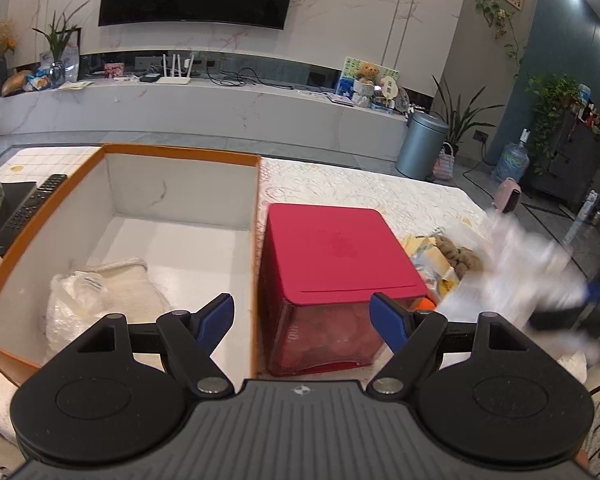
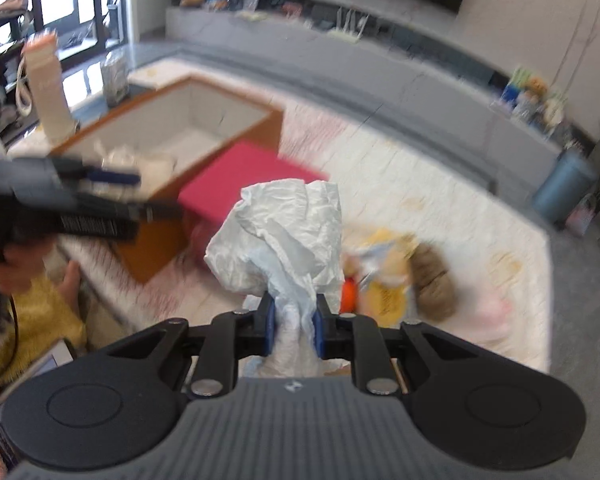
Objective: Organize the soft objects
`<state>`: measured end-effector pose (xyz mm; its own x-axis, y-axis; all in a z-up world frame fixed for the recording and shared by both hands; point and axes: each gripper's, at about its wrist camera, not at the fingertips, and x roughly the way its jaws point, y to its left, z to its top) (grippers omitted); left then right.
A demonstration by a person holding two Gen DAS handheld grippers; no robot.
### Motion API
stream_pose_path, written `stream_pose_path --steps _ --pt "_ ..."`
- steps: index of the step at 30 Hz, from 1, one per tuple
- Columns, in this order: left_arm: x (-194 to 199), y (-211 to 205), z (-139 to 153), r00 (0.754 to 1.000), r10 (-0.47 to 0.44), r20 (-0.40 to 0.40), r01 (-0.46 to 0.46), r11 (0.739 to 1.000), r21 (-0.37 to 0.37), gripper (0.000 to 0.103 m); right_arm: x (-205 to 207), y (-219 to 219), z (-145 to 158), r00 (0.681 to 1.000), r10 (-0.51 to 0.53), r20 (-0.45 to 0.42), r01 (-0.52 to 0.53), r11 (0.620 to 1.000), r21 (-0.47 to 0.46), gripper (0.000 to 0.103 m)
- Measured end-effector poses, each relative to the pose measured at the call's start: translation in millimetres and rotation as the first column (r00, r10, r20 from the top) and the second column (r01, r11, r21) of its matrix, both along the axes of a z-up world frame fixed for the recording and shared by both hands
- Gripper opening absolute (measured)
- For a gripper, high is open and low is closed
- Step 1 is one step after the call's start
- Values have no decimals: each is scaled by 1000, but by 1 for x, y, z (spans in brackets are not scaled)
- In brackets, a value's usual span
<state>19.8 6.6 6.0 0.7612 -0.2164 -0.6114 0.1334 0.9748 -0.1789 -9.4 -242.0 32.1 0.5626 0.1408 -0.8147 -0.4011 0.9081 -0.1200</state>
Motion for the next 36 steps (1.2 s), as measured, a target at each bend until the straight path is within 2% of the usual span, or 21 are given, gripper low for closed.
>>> stream_pose_path --steps 3,5,9,11,12,13,14,15,16,19,22,27,31,36 --pt "1 7 0 1000 14 -9 -14 1000 -17 91 14 2 -43 997 -3 -81 0 999 -33 17" --pt "2 10 0 1000 21 -17 -22 999 -28 91 24 3 -69 992 9 -129 -12 1000 -21 17" --pt "6 15 -2 999 33 -31 -34 999 -30 91 40 12 -110 975 33 -221 -48 997 -62 19" --pt "8 17 -4 998 39 -40 -41 999 -33 91 43 15 -121 964 65 -260 -79 996 -46 28" --pt "9 19 -5 998 43 -46 -45 998 -35 91 43 18 -124 962 71 -263 -88 995 -53 39" --pt "11 20 -6 998 47 -52 -49 998 -39 91 43 20 -127 965 65 -255 -86 994 -71 56" --pt "12 21 -6 997 50 -57 -52 998 -41 91 43 22 -127 968 53 -245 -79 992 -94 66" --pt "12 21 -7 997 52 -62 -55 998 -44 91 44 23 -126 971 42 -234 -69 991 -110 83" --pt "13 21 -8 996 53 -66 -56 997 -46 91 44 24 -124 974 35 -226 -61 992 -113 91" --pt "12 19 -9 996 51 -75 -53 998 -30 91 46 19 -119 969 40 -245 -52 998 -43 100" --pt "10 16 -9 996 48 -72 -50 999 -17 91 45 25 -121 965 58 -257 -65 998 -19 100" --pt "9 24 -5 994 78 -70 -81 996 -34 91 39 63 -137 956 145 -254 -191 968 -164 100" --pt "9 32 -6 991 108 -77 -111 993 -32 91 41 81 -155 956 161 -246 -228 934 -274 100" --pt "10 34 -6 991 103 -81 -107 993 -49 91 63 57 -157 940 86 -330 -142 979 -148 100"
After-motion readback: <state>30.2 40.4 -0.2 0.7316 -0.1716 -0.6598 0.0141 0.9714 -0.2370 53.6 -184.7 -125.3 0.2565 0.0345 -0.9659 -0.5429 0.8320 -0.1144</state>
